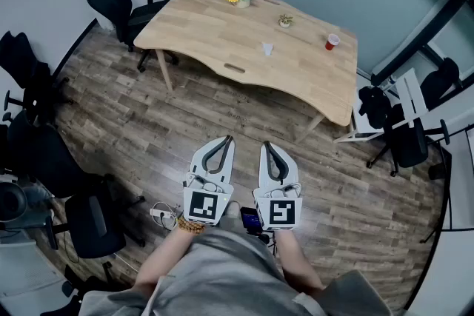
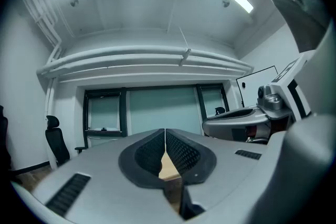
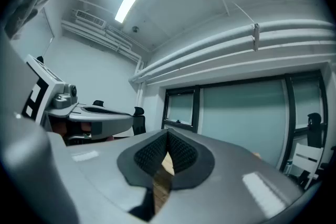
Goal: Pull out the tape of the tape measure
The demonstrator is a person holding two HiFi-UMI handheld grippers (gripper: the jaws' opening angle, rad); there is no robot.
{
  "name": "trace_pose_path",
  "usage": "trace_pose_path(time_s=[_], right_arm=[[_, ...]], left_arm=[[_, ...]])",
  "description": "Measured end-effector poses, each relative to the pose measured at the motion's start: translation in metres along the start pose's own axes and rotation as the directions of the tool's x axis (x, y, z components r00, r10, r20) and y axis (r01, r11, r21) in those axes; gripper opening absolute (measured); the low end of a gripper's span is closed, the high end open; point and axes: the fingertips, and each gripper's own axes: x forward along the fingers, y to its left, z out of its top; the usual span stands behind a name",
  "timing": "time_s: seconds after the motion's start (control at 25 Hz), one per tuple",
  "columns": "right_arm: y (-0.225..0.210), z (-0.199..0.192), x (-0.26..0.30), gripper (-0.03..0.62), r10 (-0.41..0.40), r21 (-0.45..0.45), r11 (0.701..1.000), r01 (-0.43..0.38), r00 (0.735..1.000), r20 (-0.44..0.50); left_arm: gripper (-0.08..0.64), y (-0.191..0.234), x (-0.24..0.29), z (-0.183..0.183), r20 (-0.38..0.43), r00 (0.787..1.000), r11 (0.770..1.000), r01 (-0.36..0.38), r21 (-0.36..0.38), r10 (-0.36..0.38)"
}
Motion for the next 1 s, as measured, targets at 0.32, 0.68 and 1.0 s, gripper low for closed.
trace_pose_path(time_s=[0.32, 0.68, 1.0], right_arm=[[-0.016, -0.033, 0.038, 0.009, -0.067, 0.024, 0.997, 0.070, 0.993, -0.096], [-0.034, -0.035, 0.115, 0.009, -0.216, -0.035, 0.976, 0.213, 0.964, -0.155], [-0.038, -0.032, 0.183, 0.009, -0.316, 0.011, 0.947, 0.321, 0.935, -0.160]], left_arm=[[0.015, 0.039, 0.039, -0.020, -0.006, 1.000, 0.999, 0.022, -0.036, -0.022], [0.015, 0.102, 0.108, -0.025, 0.052, 0.988, 0.988, 0.149, -0.046, -0.147], [0.015, 0.191, 0.152, -0.040, 0.014, 0.986, 0.980, 0.170, -0.108, -0.169]])
